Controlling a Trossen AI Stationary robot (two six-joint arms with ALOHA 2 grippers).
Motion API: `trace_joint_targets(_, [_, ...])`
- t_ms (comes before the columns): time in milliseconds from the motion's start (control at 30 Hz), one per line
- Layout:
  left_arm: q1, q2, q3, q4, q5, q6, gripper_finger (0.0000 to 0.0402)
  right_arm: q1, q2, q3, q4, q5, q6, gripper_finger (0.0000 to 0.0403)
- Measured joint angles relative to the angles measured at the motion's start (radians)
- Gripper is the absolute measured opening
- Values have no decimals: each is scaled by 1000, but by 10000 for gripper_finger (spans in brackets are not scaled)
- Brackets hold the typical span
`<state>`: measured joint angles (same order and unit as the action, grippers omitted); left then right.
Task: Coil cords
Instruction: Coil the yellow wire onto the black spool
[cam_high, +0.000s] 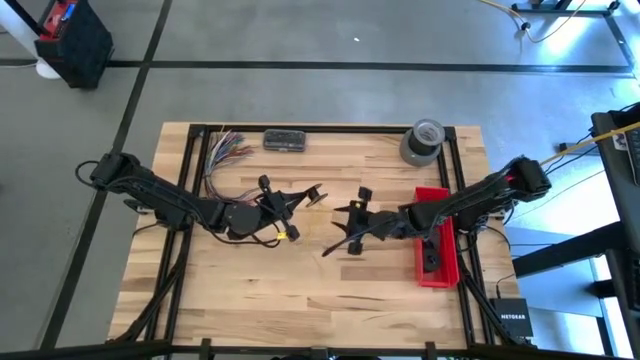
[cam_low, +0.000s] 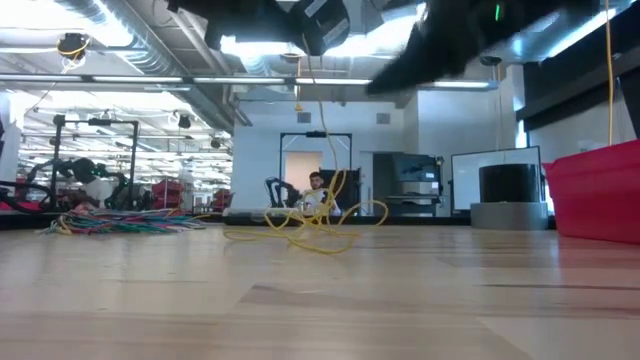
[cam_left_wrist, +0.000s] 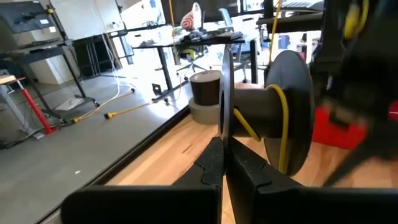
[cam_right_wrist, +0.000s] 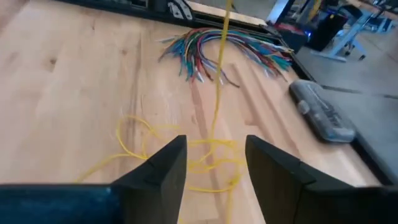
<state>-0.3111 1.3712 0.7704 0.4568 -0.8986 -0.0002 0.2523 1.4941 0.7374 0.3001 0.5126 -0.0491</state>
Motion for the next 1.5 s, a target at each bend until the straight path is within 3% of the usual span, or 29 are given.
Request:
trace_joint_targets(100, [-2, 1, 0, 0, 1, 3, 0, -38, 99, -75, 292, -10, -32, 170])
trace_joint_targets(200, [-2, 1, -1, 0, 1, 6, 0, -75, 203, -86, 446, -40, -40, 170])
trace_joint_targets(367, [-1, 1, -1, -7, 1, 9, 0, -112, 308, -32, 516, -96, -71, 166])
trace_joint_targets(500, [-6, 1, -1, -5, 1, 12, 0, -109, 309, -14, 503, -79, -124, 126])
trace_joint_targets(667, [-16, 2, -2, -12, 1, 12, 0, -99, 281, -20, 414, 5, -152, 19])
trace_joint_targets(833, [-39, -27, -3, -41, 1, 34, 0, -80, 183, -41, 311, 165, -168, 22])
trace_joint_targets(1033, [-51, -44, -2, -182, 3, 53, 0, -76, 5, -52, 165, 186, -108, 9])
trace_joint_targets(1233, [-4, -2, -2, -276, 0, 52, 0, -76, -117, -51, 126, 97, 3, 6])
trace_joint_targets(1500, [71, 105, -2, -224, 1, 79, 0, -76, -130, -51, 157, -84, 166, 6])
